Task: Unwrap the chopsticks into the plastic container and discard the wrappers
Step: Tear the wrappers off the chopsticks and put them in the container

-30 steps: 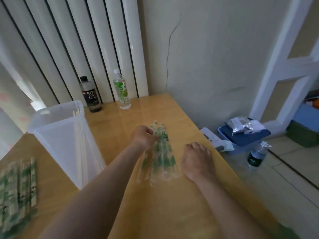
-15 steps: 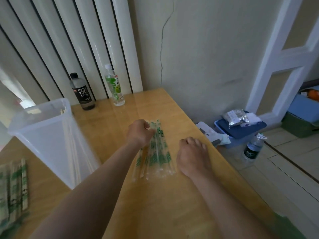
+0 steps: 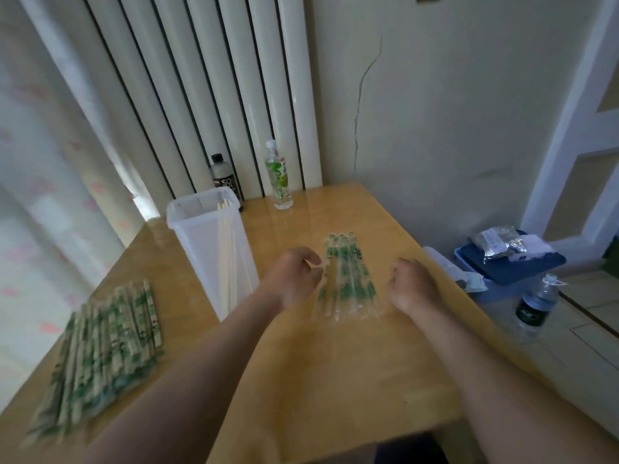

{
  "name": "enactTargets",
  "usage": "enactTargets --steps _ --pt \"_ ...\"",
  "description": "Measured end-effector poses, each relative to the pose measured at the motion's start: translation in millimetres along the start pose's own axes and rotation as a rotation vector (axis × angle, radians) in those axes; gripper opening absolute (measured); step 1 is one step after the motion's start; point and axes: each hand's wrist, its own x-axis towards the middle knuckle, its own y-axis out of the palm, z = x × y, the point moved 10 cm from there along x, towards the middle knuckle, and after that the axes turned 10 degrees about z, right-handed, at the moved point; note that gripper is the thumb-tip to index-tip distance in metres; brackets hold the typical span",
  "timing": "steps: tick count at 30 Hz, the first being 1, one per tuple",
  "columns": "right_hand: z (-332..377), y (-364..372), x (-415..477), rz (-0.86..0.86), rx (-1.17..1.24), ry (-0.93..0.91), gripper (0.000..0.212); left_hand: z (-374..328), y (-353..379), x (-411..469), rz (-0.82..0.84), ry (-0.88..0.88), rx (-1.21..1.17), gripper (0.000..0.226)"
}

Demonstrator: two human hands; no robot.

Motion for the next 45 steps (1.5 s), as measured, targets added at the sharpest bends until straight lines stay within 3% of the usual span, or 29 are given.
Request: enactTargets --steps 5,8,14,20,25,33,39,45 --pt "120.3 -5.1 -66.7 -0.128 0.087 -0.325 0.013 25.8 -35.4 -52.2 -0.091 -0.008 0.048 0.017" --pt "194.4 31.4 -110.3 -0.024 0.163 -0.537 0.02 41.9 -59.9 -78.6 -0.164 -0.025 0.065 0.014" --pt "269.8 118.0 -142.9 0.237 0.261 -0.632 0.02 107.7 -117.1 -139.1 -0.275 -0.129 0.046 0.015" --pt "304.9 179.3 -146.9 0.394 0.318 -0.549 0.019 192.4 -161.1 -194.6 -0.448 -0.349 0.065 0.017" --pt "303.0 195.1 -136.2 0.361 0.32 -0.453 0.02 241.0 -168.8 -212.8 -0.481 -0.452 0.039 0.026" --pt "298.0 190.1 -140.8 0.315 0.333 -0.469 0.023 257.1 -152.7 -175.0 -0.289 -0.569 0.106 0.043" --pt "298.3 188.9 -139.7 0.318 0.335 -0.463 0.021 268.0 -153.7 -160.7 -0.231 -0.628 0.115 0.031" --pt "300.8 190.8 -138.4 0.34 0.332 -0.461 0.019 271.6 -157.5 -170.0 -0.27 -0.597 -0.196 0.007"
